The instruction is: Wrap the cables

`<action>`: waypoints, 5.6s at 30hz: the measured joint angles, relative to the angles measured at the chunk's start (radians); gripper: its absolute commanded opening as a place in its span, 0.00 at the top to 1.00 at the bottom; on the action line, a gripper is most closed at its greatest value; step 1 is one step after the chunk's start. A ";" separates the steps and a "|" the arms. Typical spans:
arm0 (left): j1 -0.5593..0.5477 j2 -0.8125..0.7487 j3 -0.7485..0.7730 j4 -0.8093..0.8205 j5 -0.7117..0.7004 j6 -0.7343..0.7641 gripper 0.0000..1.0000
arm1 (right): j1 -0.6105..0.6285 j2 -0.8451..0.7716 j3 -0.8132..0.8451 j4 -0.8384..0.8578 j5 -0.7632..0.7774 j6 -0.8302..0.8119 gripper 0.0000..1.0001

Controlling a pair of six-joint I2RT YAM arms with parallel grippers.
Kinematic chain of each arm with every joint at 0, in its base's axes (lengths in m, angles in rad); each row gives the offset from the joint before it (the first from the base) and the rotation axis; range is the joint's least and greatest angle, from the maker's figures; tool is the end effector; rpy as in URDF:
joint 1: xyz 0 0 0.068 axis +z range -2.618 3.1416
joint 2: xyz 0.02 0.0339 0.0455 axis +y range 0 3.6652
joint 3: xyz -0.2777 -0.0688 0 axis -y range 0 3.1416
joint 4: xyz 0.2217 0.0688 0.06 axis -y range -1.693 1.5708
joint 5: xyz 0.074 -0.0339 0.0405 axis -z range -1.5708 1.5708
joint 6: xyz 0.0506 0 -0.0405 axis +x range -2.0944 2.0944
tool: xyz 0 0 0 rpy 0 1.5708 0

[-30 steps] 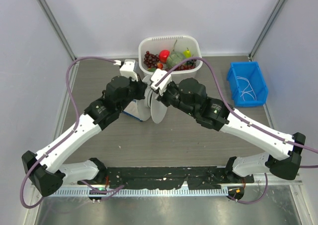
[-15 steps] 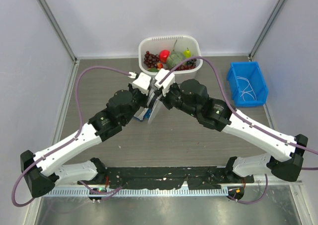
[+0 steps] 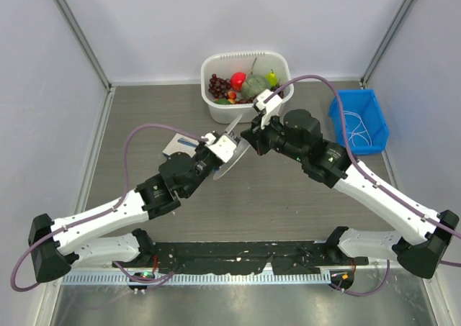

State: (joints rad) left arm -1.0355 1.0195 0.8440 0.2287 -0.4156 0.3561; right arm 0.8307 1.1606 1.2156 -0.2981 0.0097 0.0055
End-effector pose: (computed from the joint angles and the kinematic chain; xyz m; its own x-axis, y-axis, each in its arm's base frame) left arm 0.1315 -0.1818 0.3768 0.2281 0.2407 -0.9434 0.5353 0.7784 0.3280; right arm 0.1678 0.1830 0.4103 -0.1664 -0.1740 -0.9706 -0.7311 0.6822 0.0030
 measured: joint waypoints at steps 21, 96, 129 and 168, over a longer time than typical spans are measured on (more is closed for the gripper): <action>-0.194 0.233 -0.156 0.512 0.008 0.522 1.00 | -0.374 -0.098 -0.266 0.067 -0.391 0.386 0.99; -0.031 1.236 0.058 1.102 0.186 1.012 0.74 | -0.766 0.702 -0.420 0.702 -0.706 0.520 1.00; -0.208 1.054 -0.243 1.087 0.207 0.951 0.27 | -0.803 0.739 -0.370 0.771 -0.632 0.494 0.98; -0.267 0.969 -0.324 1.082 0.214 0.934 0.26 | -0.808 0.550 -0.412 0.584 -0.514 0.383 0.67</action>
State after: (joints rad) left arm -1.3022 1.9881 0.5201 1.3109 -0.2012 1.2903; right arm 0.0223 1.7103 0.8036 0.2855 -0.5041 0.3889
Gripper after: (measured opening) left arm 0.735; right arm 0.330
